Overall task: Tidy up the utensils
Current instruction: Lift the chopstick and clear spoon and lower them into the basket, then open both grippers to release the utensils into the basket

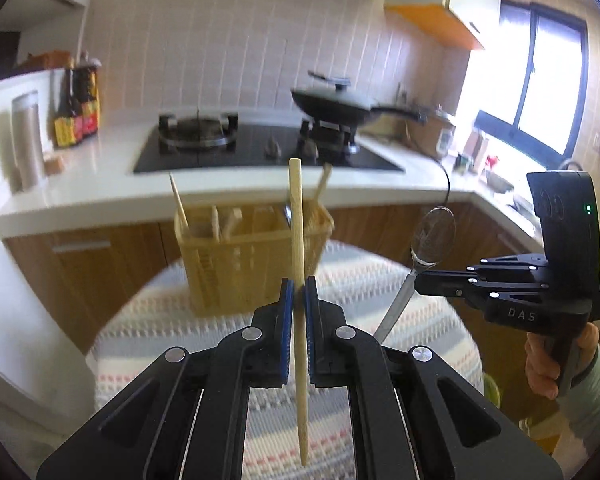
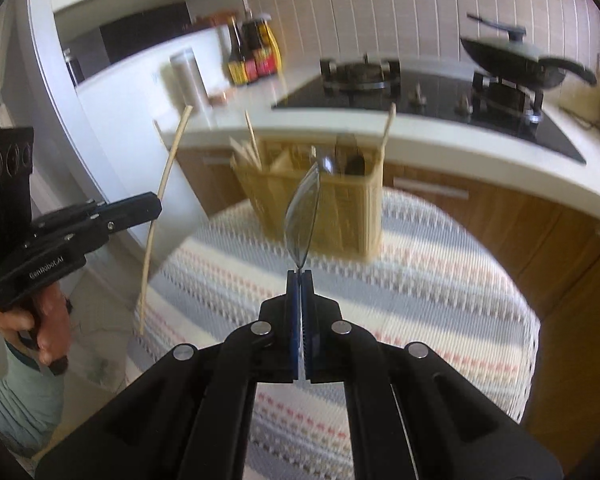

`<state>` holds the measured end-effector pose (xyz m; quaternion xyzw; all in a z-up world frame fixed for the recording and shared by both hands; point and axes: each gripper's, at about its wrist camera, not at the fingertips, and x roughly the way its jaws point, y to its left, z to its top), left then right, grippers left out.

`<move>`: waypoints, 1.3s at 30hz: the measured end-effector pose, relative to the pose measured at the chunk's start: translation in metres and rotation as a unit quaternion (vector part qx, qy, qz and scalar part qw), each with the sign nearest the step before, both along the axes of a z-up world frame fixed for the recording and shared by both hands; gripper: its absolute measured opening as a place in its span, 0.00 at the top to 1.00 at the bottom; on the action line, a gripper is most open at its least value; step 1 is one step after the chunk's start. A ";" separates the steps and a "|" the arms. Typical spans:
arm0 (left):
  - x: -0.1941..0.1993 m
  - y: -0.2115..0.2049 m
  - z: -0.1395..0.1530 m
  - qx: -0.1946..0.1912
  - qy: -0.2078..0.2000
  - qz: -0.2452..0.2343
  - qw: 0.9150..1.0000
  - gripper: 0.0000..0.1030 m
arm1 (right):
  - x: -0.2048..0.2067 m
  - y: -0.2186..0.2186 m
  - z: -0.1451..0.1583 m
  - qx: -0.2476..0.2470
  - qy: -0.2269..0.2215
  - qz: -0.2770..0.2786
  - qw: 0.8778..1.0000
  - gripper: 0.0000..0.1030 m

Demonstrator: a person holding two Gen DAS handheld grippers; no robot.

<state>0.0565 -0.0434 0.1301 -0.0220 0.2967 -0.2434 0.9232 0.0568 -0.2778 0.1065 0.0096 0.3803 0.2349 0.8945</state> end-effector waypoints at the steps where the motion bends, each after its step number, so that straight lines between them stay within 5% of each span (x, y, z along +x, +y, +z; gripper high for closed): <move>1: 0.002 0.002 0.004 -0.006 -0.008 0.003 1.000 0.96 | 0.003 0.000 0.005 0.003 -0.004 0.000 1.000 1.00; 21: 0.053 0.019 0.071 -0.072 -0.176 0.039 0.981 0.96 | 0.050 -0.001 0.066 0.003 -0.068 -0.028 0.997 0.99; 29: 0.107 0.016 0.047 -0.080 -0.204 0.065 0.974 0.96 | 0.101 -0.007 0.072 0.001 -0.086 -0.054 0.995 1.00; 39: 0.150 0.015 0.000 -0.072 -0.205 0.096 0.972 0.96 | 0.146 0.003 0.038 -0.003 -0.070 -0.060 0.996 0.99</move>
